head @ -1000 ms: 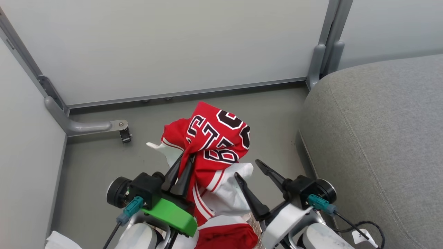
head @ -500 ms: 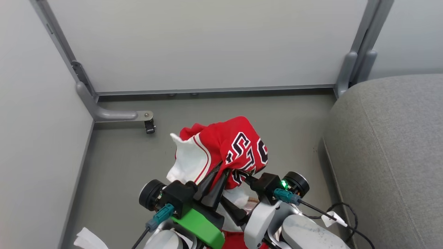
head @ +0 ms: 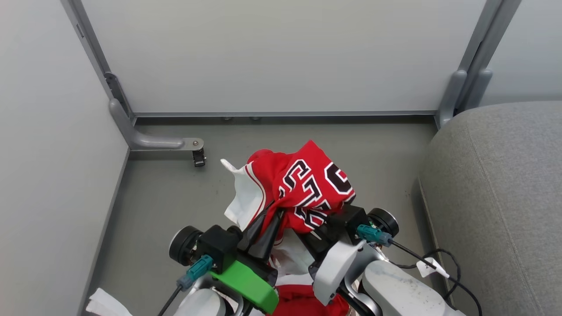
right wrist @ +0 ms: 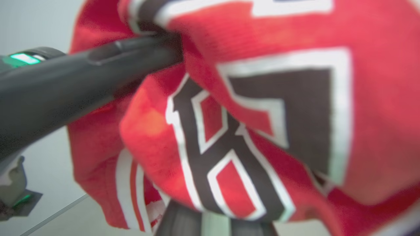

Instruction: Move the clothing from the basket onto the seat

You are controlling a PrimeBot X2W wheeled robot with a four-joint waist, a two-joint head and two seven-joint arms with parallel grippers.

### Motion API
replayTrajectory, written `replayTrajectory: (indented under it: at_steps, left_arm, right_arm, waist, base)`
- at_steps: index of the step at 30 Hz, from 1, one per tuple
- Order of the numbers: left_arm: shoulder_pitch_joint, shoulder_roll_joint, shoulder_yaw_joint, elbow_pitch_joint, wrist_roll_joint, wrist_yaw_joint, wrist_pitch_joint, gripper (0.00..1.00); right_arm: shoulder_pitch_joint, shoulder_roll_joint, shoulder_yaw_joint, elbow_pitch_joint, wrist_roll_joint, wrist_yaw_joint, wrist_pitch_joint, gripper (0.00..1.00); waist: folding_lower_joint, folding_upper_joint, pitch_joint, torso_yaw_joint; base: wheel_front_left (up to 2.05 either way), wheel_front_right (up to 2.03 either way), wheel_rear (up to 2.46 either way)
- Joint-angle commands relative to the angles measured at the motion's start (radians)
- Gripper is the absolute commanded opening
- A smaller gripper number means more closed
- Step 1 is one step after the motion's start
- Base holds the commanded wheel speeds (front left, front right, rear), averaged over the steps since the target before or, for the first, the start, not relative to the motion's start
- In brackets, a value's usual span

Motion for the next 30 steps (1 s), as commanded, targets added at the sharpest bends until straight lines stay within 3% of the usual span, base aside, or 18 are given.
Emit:
replayTrajectory:
  at_steps: [1, 2, 6, 21, 26, 30]
  left_arm:
    - [0.012, -0.004, 0.014, 0.004, 0.02, 0.0, 0.0, 0.89]
    - [0.016, -0.005, 0.025, 0.007, 0.029, 0.0, 0.0, 1.0]
    - [0.03, -0.007, 0.067, 0.016, 0.063, 0.0, 0.0, 1.0]
    - [0.055, 0.007, 0.159, 0.013, 0.102, 0.0, 0.0, 1.0]
    - [0.056, 0.016, 0.159, 0.015, 0.106, 0.0, 0.0, 1.0]
    - [0.033, 0.03, 0.129, 0.022, 0.099, 0.0, 0.0, 1.0]
  right_arm:
    - [0.021, -0.004, -0.018, -0.014, -0.014, -0.001, -0.005, 0.0]
    - [0.026, -0.004, -0.03, -0.026, -0.021, -0.001, -0.005, 0.0]
    - [0.056, -0.004, -0.073, -0.068, -0.055, -0.001, -0.005, 0.0]
    - [0.135, -0.003, -0.215, -0.201, -0.157, -0.001, -0.005, 0.0]
    - [0.17, -0.003, -0.269, -0.252, -0.177, -0.001, -0.005, 0.0]
    - [0.208, -0.002, -0.335, -0.3, -0.206, -0.001, -0.005, 0.0]
  waist:
    - [0.0001, 0.0, 0.0, -0.024]
    - [0.0001, 0.0, 0.0, -0.036]
    - [0.0001, 0.0, 0.009, -0.115]
    - [0.0001, 0.0, 0.079, -0.542]
    - [0.0001, 0.0, 0.1, -0.632]
    - [0.0001, 0.0, 0.128, -0.659]
  base:
    - [0.0, 0.0, 0.0]
    - [0.0, 0.0, 0.0]
    - [0.0, 0.0, 0.0]
    - [0.0, 0.0, 0.0]
    - [0.0, 0.0, 0.0]
    - [0.0, 0.0, 0.0]
